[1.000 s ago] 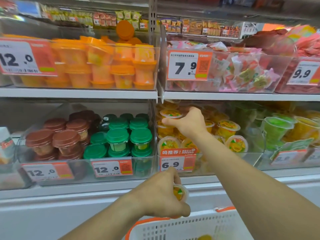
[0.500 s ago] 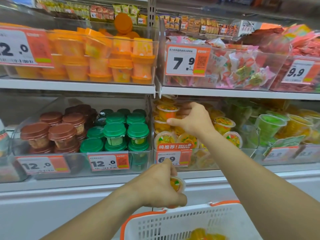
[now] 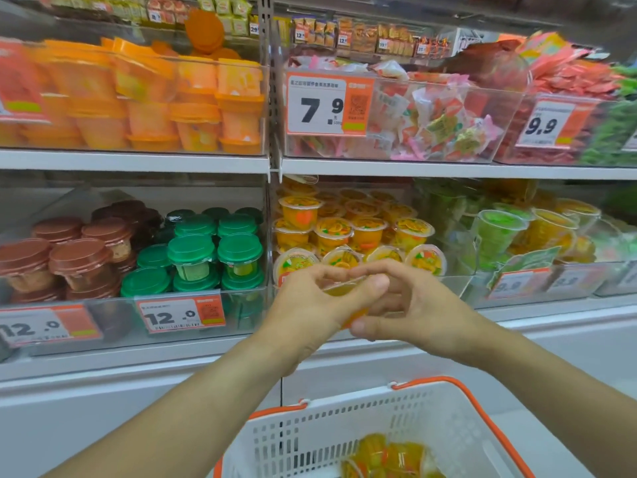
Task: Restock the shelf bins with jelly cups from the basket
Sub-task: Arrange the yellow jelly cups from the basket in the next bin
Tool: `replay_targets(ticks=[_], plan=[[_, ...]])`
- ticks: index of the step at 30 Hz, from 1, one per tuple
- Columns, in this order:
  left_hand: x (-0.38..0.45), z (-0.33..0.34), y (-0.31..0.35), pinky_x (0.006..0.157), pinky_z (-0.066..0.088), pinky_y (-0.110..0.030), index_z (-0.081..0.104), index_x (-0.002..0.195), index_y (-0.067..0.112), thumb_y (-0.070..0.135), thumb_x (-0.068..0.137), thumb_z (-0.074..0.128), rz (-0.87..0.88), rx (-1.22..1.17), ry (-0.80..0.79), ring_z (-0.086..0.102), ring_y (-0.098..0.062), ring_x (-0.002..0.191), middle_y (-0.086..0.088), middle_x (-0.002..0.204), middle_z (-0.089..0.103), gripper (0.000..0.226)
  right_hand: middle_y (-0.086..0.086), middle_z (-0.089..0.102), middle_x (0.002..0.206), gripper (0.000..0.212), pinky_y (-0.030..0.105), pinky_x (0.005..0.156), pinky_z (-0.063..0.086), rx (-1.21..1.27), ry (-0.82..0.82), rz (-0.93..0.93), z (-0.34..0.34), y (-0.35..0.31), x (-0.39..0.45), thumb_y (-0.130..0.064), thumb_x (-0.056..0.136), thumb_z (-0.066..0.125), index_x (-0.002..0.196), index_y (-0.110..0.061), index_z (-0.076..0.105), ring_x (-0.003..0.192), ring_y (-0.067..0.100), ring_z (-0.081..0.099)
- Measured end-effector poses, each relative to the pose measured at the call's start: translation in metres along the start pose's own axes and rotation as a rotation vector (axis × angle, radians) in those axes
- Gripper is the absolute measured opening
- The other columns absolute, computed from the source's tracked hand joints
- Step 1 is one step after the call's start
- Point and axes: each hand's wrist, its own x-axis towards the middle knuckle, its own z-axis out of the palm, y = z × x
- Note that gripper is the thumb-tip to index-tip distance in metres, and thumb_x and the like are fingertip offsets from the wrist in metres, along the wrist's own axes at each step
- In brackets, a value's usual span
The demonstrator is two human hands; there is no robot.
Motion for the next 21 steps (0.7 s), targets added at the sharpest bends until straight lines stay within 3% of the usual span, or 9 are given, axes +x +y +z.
replay_targets(ticks=[3,7,9,13,15,18,21], plan=[[0.002,0.008,0.008,0.093,0.055,-0.038,0.052,0.118,0.031,0.082,0.043,0.078,0.016,0.055,0.084,0.062,-0.008,0.106,0.012,0.110,0.063,0.095,0.017,0.074,0.100,0.061,0.048,0.087,0.059,0.077,0.047,-0.048,0.000,0.001,-0.003,-0.005,0.069,0.084,0.124,-0.014,0.059,0.092,0.035,0.073],[-0.002,0.012,0.016,0.095,0.052,-0.033,0.035,0.128,0.034,0.087,0.049,0.068,0.110,0.202,0.078,0.055,-0.008,0.113,0.018,0.113,0.051,0.100,0.017,0.073,0.098,0.053,0.040,0.079,0.061,0.087,0.112,-0.128,-0.004,0.002,0.003,0.008,0.074,0.080,0.121,-0.007,0.060,0.088,0.030,0.074],[0.000,0.010,0.014,0.095,0.053,-0.037,0.030,0.127,0.037,0.083,0.061,0.064,0.168,0.221,0.115,0.056,-0.009,0.115,0.014,0.120,0.052,0.087,0.015,0.074,0.104,0.051,0.032,0.075,0.061,0.080,0.216,-0.151,-0.008,0.004,0.015,-0.002,0.072,0.082,0.118,-0.006,0.061,0.088,0.024,0.073],[-0.001,0.009,0.008,0.093,0.048,-0.036,0.040,0.115,0.033,0.045,0.089,0.063,0.235,0.469,0.234,0.051,-0.014,0.110,0.010,0.115,0.047,0.036,-0.002,0.075,0.097,0.056,0.020,0.078,0.055,-0.066,0.501,-0.169,-0.027,0.011,0.064,-0.016,0.068,0.090,0.115,-0.013,0.061,0.086,0.005,0.070],[-0.001,0.009,0.004,0.092,0.046,-0.033,0.042,0.112,0.031,0.036,0.090,0.063,0.256,0.561,0.230,0.048,-0.012,0.108,0.010,0.114,0.045,0.031,-0.005,0.074,0.093,0.056,0.023,0.079,0.055,-0.137,0.596,-0.134,-0.037,0.017,0.096,-0.024,0.065,0.093,0.110,-0.018,0.061,0.081,0.004,0.067],[0.000,0.007,0.000,0.084,0.042,-0.026,0.044,0.111,0.031,0.035,0.090,0.063,0.246,0.583,0.228,0.048,-0.010,0.101,0.011,0.110,0.045,0.028,0.001,0.072,0.106,0.063,0.037,0.092,0.055,-0.195,0.689,-0.046,-0.048,0.027,0.136,-0.035,0.061,0.094,0.112,-0.019,0.061,0.097,0.015,0.068],[0.001,0.003,-0.001,0.079,0.041,-0.023,0.048,0.106,0.031,0.034,0.089,0.064,0.235,0.576,0.240,0.050,-0.006,0.092,0.014,0.104,0.048,0.023,0.001,0.071,0.112,0.071,0.034,0.096,0.053,-0.262,0.690,0.051,-0.052,0.032,0.164,-0.039,0.057,0.096,0.117,-0.015,0.067,0.108,0.018,0.066]])
